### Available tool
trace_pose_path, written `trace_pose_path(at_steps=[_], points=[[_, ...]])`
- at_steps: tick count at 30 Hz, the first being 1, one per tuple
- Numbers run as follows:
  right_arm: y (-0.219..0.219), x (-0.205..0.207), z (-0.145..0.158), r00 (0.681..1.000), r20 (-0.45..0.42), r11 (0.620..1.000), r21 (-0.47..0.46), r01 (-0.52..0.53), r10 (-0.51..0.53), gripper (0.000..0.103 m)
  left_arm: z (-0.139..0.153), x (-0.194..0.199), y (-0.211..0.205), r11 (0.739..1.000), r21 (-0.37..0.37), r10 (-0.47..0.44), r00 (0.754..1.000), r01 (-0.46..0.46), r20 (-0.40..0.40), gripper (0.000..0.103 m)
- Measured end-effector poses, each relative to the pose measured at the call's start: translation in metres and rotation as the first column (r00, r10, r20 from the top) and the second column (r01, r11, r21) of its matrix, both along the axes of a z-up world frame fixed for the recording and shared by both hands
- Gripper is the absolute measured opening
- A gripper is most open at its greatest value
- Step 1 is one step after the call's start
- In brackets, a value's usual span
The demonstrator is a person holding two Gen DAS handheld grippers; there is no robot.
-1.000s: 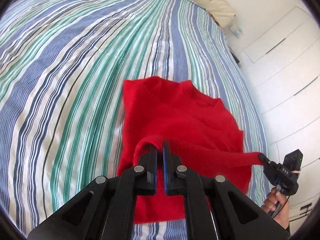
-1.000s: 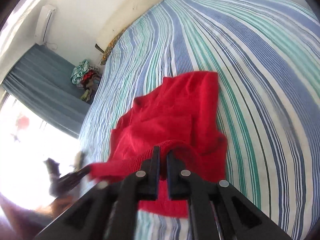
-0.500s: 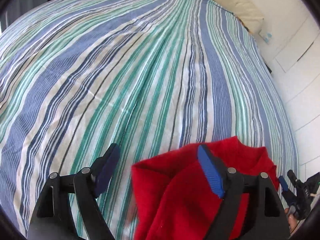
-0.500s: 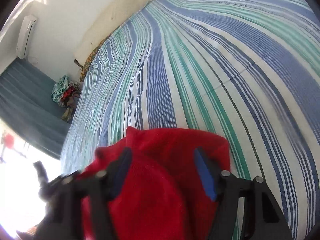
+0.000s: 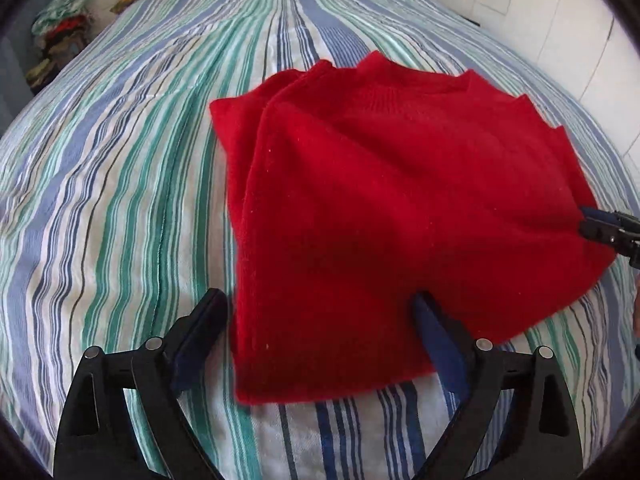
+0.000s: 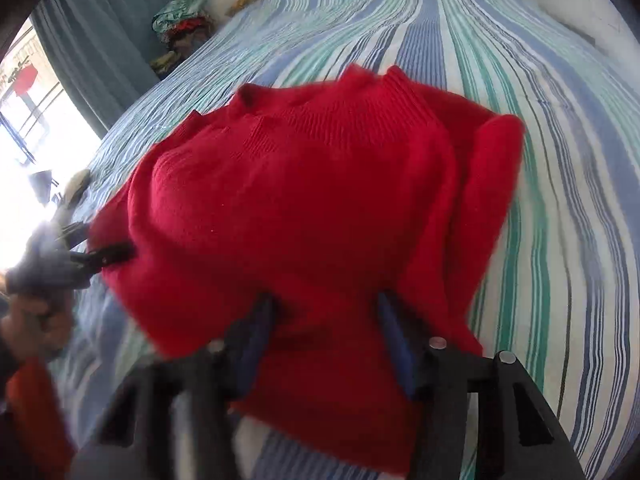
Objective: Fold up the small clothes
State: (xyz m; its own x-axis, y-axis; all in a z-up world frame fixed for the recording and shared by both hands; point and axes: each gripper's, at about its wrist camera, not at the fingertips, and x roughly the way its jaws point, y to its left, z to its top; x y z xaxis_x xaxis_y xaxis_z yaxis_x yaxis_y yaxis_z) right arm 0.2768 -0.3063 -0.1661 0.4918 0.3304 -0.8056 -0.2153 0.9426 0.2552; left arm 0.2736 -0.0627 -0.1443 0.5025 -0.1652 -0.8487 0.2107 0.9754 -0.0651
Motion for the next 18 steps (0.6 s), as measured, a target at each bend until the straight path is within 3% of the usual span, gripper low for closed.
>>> trace_pose_path(at_steps=[3,6,9,11,14,18], points=[[-0.001,-0.014,0.028,0.999,0.040,1.000,0.012,0.025,-0.026,0.052,0.021,-0.021,0.019,0.995,-0.087,0.047,0.998,-0.044,0.035,0.094],[0.010,-0.012,0.060,0.994,0.104,0.999,-0.037,-0.029,0.033,0.052,0.028,-0.038,0.044,0.989,-0.059,0.142,0.983,-0.136,0.114,0.096],[0.029,0.017,0.078,0.991,0.098,0.996,-0.025,-0.086,0.088,0.052,0.012,-0.046,0.078,0.967,-0.028,0.256,0.958,-0.255,0.130,0.096],[0.049,0.040,0.081,0.990,0.076,0.993,-0.008,-0.114,0.115,0.052,-0.011,-0.049,0.096,0.951,-0.042,0.310,0.946,-0.307,0.098,0.096],[0.070,0.082,0.072,0.995,0.031,0.995,-0.005,-0.095,0.095,0.051,-0.026,-0.059,0.114,0.933,-0.152,0.343,0.934,-0.327,0.098,0.096],[0.089,0.127,0.047,0.999,-0.014,0.997,-0.063,-0.034,0.033,0.044,-0.025,-0.054,0.108,0.941,-0.136,0.325,0.941,-0.311,0.098,0.099]])
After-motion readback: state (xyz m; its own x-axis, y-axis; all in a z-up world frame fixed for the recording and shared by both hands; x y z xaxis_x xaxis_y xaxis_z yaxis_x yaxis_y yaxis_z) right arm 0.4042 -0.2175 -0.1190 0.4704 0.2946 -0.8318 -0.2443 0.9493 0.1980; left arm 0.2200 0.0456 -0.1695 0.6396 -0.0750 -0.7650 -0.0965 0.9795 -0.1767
